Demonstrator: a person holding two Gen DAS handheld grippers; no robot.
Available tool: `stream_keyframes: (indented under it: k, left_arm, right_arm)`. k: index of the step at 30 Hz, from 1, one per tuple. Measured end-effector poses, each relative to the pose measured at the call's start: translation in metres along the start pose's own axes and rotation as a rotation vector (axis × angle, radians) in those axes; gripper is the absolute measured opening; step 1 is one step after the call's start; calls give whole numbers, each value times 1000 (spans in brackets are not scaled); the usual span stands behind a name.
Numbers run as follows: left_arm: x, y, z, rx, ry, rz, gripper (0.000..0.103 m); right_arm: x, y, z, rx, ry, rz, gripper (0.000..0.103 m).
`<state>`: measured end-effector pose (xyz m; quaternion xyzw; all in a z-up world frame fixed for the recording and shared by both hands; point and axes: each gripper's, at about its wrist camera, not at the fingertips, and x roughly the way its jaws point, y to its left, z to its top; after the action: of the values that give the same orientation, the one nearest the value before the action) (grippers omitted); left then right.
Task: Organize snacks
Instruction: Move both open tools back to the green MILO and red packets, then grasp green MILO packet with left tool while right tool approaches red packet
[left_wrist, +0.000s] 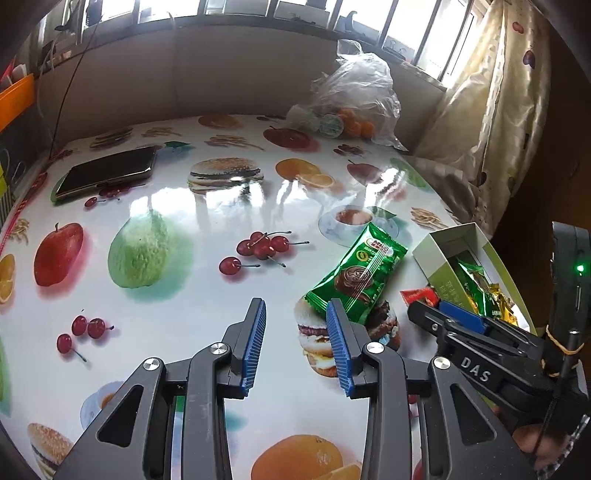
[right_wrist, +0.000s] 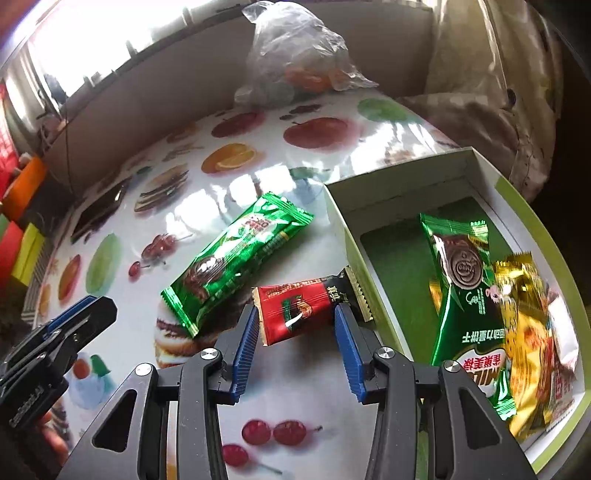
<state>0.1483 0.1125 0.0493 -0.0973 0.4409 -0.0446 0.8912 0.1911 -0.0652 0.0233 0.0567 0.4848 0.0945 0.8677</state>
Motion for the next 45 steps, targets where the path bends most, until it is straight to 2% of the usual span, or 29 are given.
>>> stream_keyframes:
  k: [3, 6, 8, 9, 11, 15, 18, 21, 24, 26, 28, 29, 31, 35, 39, 45]
  left_arm:
    - [4, -1, 2, 4, 4, -2, 35]
    - [5, -1, 3, 6, 4, -1, 35]
    - [7, 1, 4, 4, 7, 3, 35]
    - [8, 1, 4, 4, 7, 0, 35]
    - [9, 1, 5, 2, 6, -1, 35]
    - [10, 1, 8, -2, 2, -6, 35]
    - [9, 1, 9, 0, 1, -4, 35]
    - [10, 4, 10, -8, 1, 0, 36]
    - [11, 7, 10, -10, 3, 7, 36]
    - [12, 9, 11, -9, 3, 13, 36]
    - [13, 11, 13, -12, 2, 10, 35]
    - [15, 12, 14, -12, 5, 6, 35]
    - [18, 7, 16, 4, 5, 6, 35]
    - [31, -14, 21, 73, 23, -61, 36]
    - [43, -32, 22, 143, 62, -98, 36]
    - [63, -51, 24, 229, 114, -112, 36]
  right_arm:
    - [3, 4, 1, -9, -6, -10, 42]
    - [-2, 4, 0, -18, -44, 71, 42]
    - [-2, 2, 1, -26, -9, 157, 42]
    - [-2, 2, 1, -28, -1, 166, 42]
    - [-6, 0, 2, -33, -29, 125, 41]
    - [-1, 1, 6, -17, -14, 94, 41]
    - [2, 9, 9, -48, -21, 121, 41]
    - [12, 10, 14, -28, 2, 89, 41]
    - [18, 13, 16, -37, 9, 122, 41]
    - [21, 15, 16, -52, 38, 190, 41]
    - [16, 13, 15, -55, 16, 214, 41]
    - [11, 11, 17, -65, -3, 216, 41]
    - [5, 3, 20, -44, -12, 157, 41]
    - [-12, -14, 23, 38, -50, 109, 41]
    - [-25, -22, 25, 67, -85, 72, 41]
    - [-28, -30, 31, 88, -94, 73, 41]
